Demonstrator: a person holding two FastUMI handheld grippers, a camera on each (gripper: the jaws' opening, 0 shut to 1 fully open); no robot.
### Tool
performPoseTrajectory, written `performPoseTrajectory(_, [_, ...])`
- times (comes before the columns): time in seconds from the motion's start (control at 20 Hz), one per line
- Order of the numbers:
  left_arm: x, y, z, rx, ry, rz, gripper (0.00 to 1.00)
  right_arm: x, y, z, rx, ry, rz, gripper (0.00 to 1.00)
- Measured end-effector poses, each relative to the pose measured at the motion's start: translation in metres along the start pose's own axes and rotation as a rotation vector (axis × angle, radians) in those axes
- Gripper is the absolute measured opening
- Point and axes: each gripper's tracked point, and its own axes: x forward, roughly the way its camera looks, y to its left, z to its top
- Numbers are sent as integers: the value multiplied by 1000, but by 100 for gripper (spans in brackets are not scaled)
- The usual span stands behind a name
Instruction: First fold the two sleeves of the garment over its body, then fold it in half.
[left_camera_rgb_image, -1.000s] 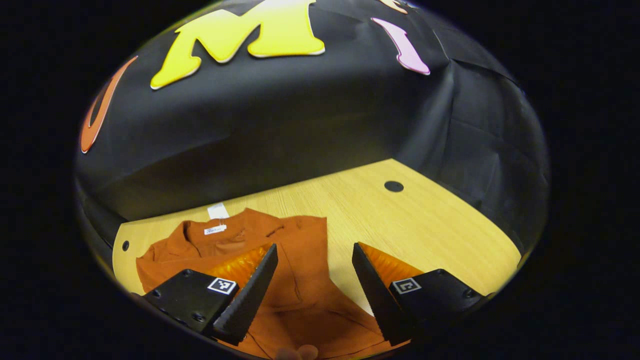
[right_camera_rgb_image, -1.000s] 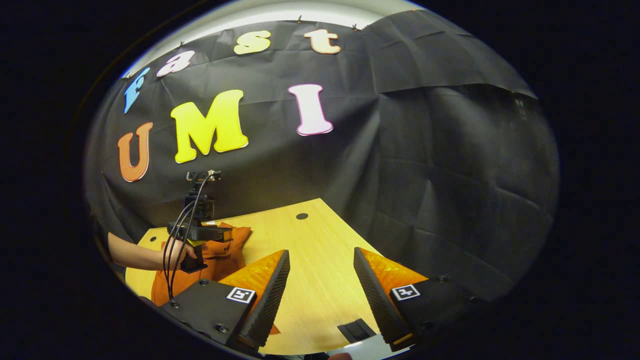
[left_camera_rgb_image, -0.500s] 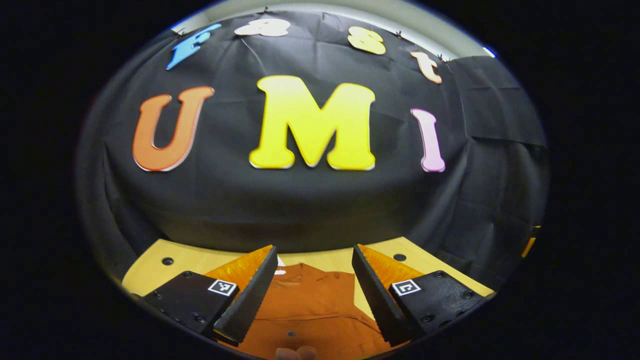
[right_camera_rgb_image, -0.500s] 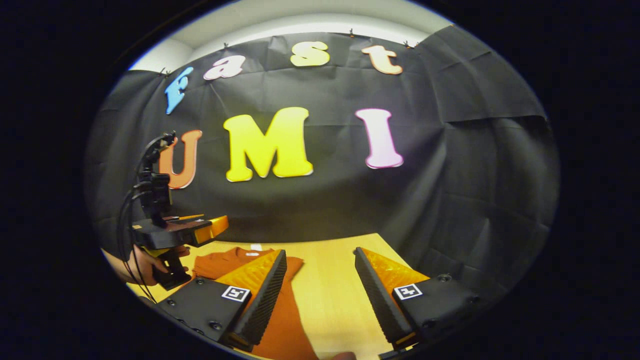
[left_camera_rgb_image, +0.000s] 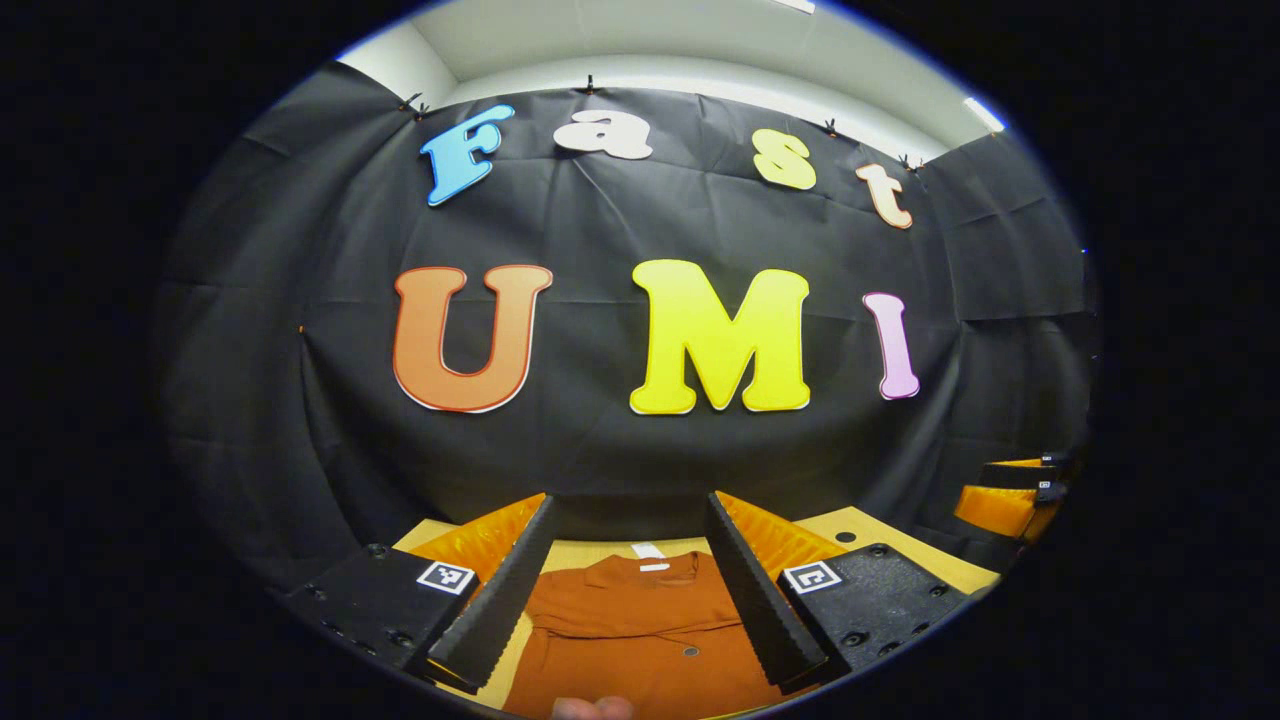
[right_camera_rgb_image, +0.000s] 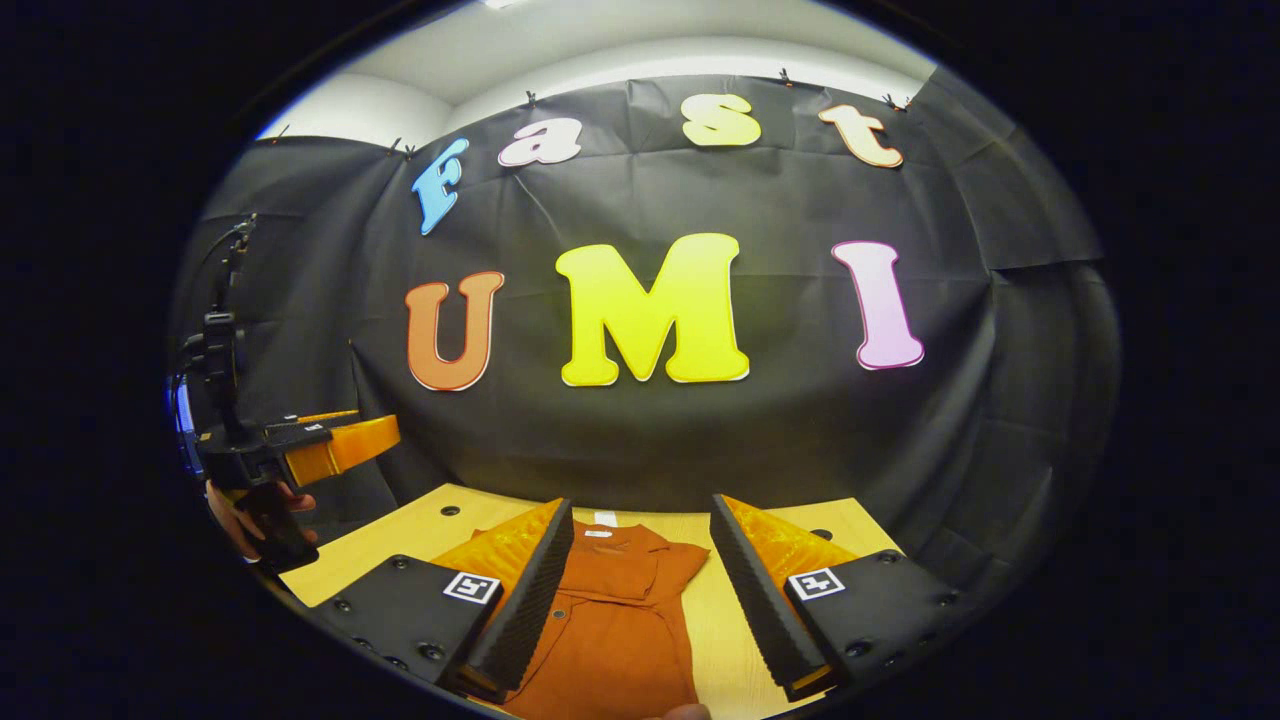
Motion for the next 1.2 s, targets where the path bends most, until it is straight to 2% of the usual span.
performPoseTrajectory(0.05, [-6, 6, -6, -6, 11, -3, 96, -1, 1, -1, -4, 7, 4, 89])
performPoseTrajectory(0.1, [-11, 11, -16, -11, 36, -11, 96, 0, 1, -5, -8, 20, 9, 89])
performPoseTrajectory(0.35, [-44, 38, -106, -84, 287, -70, 96, -12, -21, -53, 38, 161, 2, 89])
performPoseTrajectory(0.5, [-74, 65, -173, -101, 474, -84, 97, -27, -44, -106, 44, 294, -19, 89])
performPoseTrajectory(0.65, [-126, 80, -245, -210, 700, -88, 99, -54, -68, -172, 47, 453, -53, 86])
performPoseTrajectory(0.75, [-156, 93, -290, -274, 813, -70, 99, -72, -80, -215, 87, 554, -70, 89])
performPoseTrajectory(0.8, [-168, 99, -308, -299, 861, -62, 99, -82, -84, -236, 119, 596, -92, 87])
performPoseTrajectory(0.9, [-189, 101, -338, -340, 948, -67, 99, -93, -92, -271, 196, 662, -136, 90])
performPoseTrajectory(1.0, [-199, 105, -354, -358, 988, -51, 99, -98, -100, -304, 203, 726, -171, 92])
performPoseTrajectory(1.1, [-194, 107, -356, -367, 977, -42, 99, -103, -99, -328, 184, 773, -177, 93])
performPoseTrajectory(1.15, [-195, 105, -357, -375, 982, -40, 97, -105, -96, -338, 164, 796, -175, 86])
performPoseTrajectory(1.2, [-196, 102, -356, -384, 977, -45, 97, -108, -95, -346, 151, 815, -170, 93])
